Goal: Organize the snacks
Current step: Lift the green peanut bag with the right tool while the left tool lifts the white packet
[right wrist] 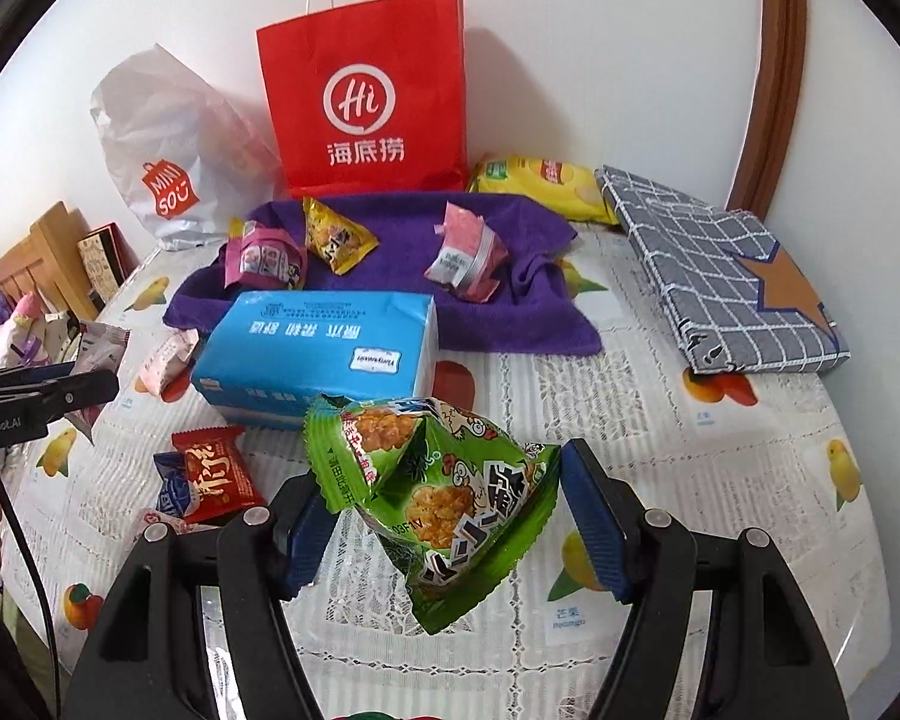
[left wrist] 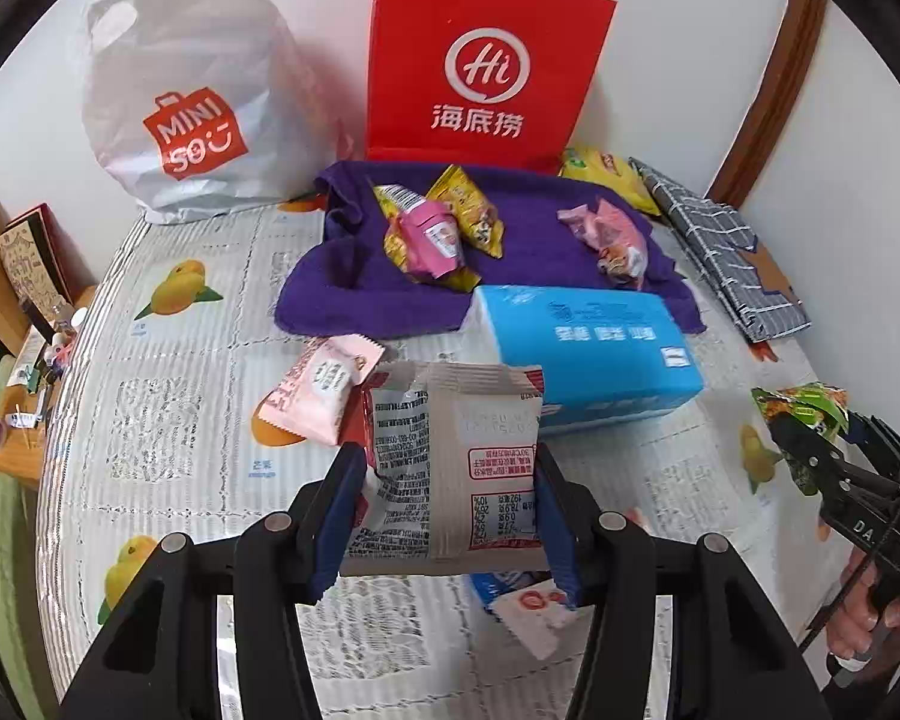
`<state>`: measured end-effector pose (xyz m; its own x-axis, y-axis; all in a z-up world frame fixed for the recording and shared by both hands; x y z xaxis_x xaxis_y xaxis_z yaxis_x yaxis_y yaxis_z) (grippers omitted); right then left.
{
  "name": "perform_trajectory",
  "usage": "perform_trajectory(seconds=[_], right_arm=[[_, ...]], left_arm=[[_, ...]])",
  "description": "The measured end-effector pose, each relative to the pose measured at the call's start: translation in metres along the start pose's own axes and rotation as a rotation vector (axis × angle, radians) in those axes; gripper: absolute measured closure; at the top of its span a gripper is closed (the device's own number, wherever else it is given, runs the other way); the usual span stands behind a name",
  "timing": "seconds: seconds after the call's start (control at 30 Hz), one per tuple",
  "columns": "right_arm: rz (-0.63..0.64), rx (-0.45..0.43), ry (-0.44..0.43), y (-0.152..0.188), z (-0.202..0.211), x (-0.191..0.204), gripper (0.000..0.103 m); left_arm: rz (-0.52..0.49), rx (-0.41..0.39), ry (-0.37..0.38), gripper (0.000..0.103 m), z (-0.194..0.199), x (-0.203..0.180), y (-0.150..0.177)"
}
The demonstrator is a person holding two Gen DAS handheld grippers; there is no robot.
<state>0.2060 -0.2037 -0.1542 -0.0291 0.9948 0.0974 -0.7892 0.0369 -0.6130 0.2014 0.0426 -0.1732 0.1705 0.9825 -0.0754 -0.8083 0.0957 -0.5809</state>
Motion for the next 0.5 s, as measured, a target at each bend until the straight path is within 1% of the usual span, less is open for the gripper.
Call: perform_trajectory(seconds=[0.17,0.5], right_arm=[[-0.003,-0.018,0.003,-0.01,0.006,-0.002,0.033],[0.003,-0.058,-0.005,-0.031,0.013,-0.001,0.033]], left_arm=[[0.004,-0.02,0.021,0.051,0.01,-0.008,-0.005],[-0.008,-0.055,0.032,0.051,0.018,-0.019,-0.023]])
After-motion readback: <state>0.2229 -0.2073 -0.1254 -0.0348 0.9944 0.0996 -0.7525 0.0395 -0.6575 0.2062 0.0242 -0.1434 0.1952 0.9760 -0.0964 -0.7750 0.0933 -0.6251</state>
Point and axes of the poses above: each gripper's, at about its wrist camera, not at the fingertips, and z roughly against the way its jaws point, x to its left, y to its underside, the point moved 7 cm from there along -z, roughly the way its jaws point, and after that the axes turned 7 degrees about -z, right-handed, at the moved point
